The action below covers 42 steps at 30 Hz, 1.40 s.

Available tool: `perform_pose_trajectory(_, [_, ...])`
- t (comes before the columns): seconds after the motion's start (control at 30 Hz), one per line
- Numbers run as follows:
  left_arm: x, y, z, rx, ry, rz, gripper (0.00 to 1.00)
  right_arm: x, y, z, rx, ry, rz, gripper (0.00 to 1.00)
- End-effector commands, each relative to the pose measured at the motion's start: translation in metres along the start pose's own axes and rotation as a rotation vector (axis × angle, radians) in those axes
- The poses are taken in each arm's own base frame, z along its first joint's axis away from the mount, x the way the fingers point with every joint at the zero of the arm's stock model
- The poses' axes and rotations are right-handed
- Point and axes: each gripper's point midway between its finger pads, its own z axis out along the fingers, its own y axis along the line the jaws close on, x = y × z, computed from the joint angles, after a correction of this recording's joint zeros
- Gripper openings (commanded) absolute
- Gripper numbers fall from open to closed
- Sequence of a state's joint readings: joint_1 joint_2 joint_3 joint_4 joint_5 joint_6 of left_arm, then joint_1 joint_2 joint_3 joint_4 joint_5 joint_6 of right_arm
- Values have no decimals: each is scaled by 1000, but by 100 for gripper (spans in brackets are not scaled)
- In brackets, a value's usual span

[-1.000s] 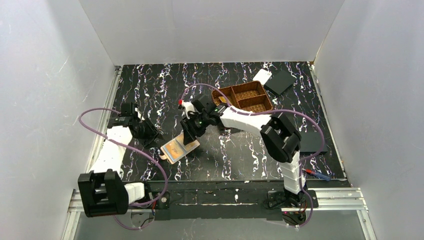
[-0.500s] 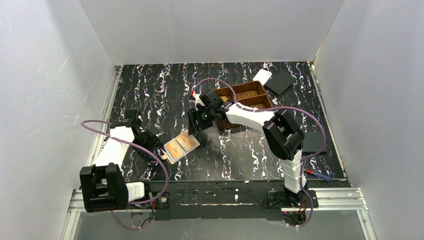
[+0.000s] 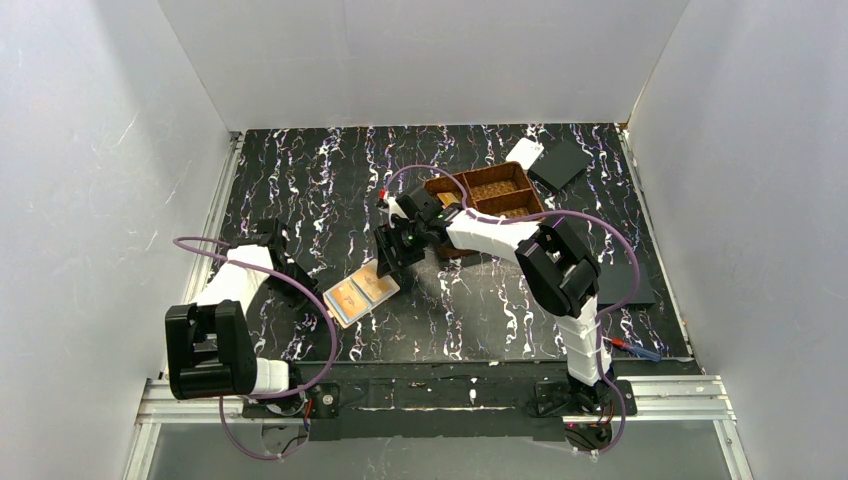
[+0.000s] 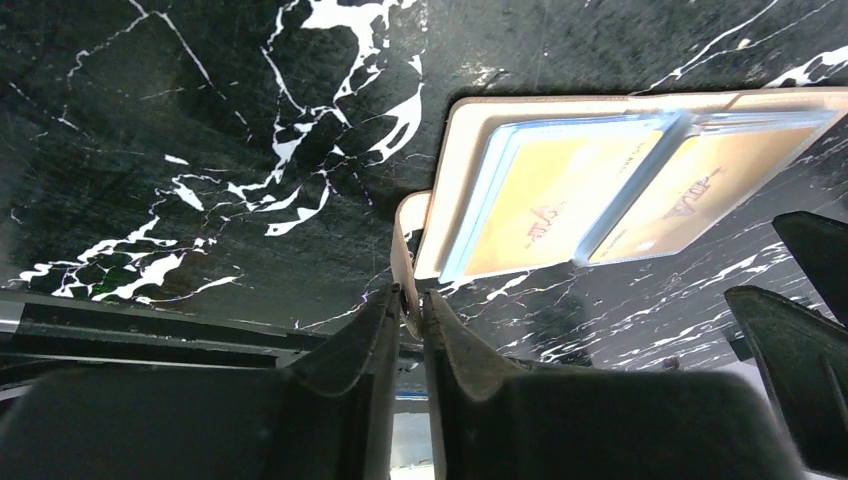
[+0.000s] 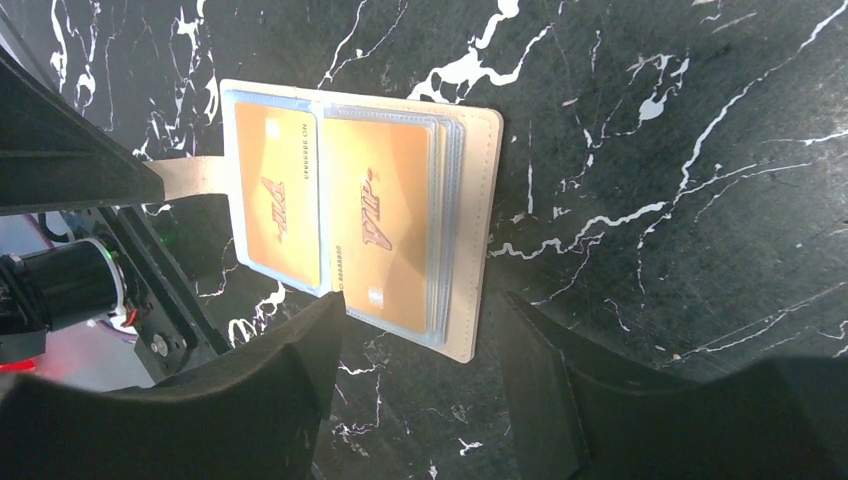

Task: Put the credit cards into the card holder
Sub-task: Close the card holder at the center of the board.

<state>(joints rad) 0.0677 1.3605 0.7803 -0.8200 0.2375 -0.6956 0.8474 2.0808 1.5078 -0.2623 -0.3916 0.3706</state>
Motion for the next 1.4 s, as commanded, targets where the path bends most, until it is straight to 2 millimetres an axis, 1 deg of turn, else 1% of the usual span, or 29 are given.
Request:
perform_pose_trajectory(0.0, [5,-3,0,21,13,36,10,-19,11,-13,-1,-56,-38,65])
perform_pose_trajectory(0.1, [6,-8,-3,45,23,52,0,-21,9,-17,1,-62,-35,64])
perform_pose_trajectory(0.13, [6,-13,-6,66,23,60,0,-21,9,-17,1,-63,-32,64])
perform_pose_trajectory(0.23, [3,-36,-28,169,-23,93,0,-18,2,-18,10,-58,-21,62])
perform_pose_trajectory(0.3, [1,-57,-46,265,-62,121,0,-14,-4,-19,22,-59,3,59])
perform_pose_trajectory(0.33, [1,-67,-56,314,-78,135,0,-15,-6,-20,26,-69,17,58])
perform_pose_trajectory(0.4, [1,-82,-69,367,-88,152,0,-19,-9,-21,31,-94,50,55])
perform_pose_trajectory(0.47, [-2,-93,-78,401,-90,157,0,-22,-10,-22,26,-102,70,53])
perform_pose_trajectory(0.57, [6,-118,-80,456,-50,218,0,-26,-12,-28,44,-119,85,47])
perform_pose_trajectory(0.63, [11,-135,-79,487,-19,256,0,-28,-13,-33,59,-131,89,45])
perform_pose_trajectory(0.73, [20,-159,-78,507,-5,327,0,-30,-13,-42,62,-154,101,45])
perform_pose_trajectory(0.83, [27,-175,-71,520,20,353,0,-26,-10,-46,44,-172,148,44])
perform_pose_trajectory(0.97, [36,-185,-55,519,62,379,0,-16,-14,-55,70,-213,226,44])
perform_pose_trajectory(1.03, [39,-188,-44,513,83,379,0,-12,-15,-61,82,-223,229,44])
perform_pose_trajectory(1.17, [43,-196,-18,522,142,371,0,-12,-11,-77,101,-245,216,44])
perform_pose_trajectory(1.27, [50,-206,-7,523,175,395,0,-12,-9,-85,107,-255,209,44])
perform_pose_trajectory(1.37, [54,-214,2,518,190,415,0,-9,-7,-87,105,-256,207,44])
